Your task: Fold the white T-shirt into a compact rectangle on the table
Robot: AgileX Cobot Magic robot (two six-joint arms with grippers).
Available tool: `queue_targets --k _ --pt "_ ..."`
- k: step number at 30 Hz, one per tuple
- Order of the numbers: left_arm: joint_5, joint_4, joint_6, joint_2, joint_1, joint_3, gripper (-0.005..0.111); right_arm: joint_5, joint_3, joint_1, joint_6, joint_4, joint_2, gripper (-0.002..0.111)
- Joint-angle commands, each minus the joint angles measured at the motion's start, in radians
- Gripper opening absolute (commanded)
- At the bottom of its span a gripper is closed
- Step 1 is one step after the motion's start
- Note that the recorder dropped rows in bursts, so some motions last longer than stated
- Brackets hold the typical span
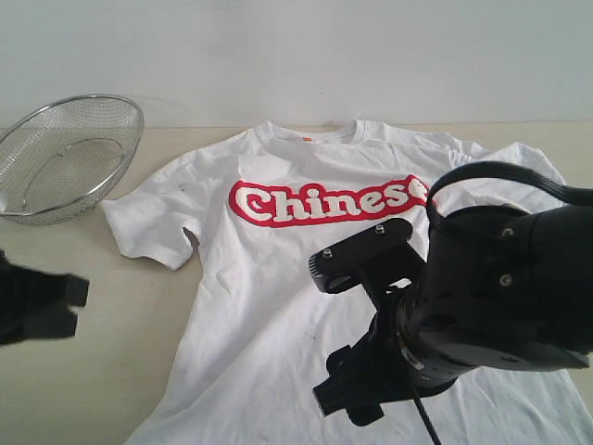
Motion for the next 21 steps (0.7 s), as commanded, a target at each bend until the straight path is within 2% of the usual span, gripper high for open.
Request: queue_targets --k 1,7,11,16,21 --pt "-0.063 0.015 0.017 0.145 0.004 -0.14 0.004 -0.035 -0.003 0.0 -0.011 0.007 -0.012 0.077" --pt "-0.17 0.015 0.052 0.394 0.004 -0.318 0.004 -0.037 -0.003 0.0 -0.011 0.007 -0.012 0.077" --pt "-0.131 0.015 0.083 0.567 0.004 -0.47 0.004 -0.069 -0.003 0.0 -0.014 0.026 -0.012 0.077" --pt "-0.081 -0.012 0.116 0.7 0.004 -0.637 0.004 -0.153 -0.003 0.0 -0.044 0.074 -0.012 0.077" --pt "-0.078 -0.012 0.133 0.792 0.004 -0.711 0.004 -0.147 -0.003 0.0 -0.04 0.079 -0.012 0.077"
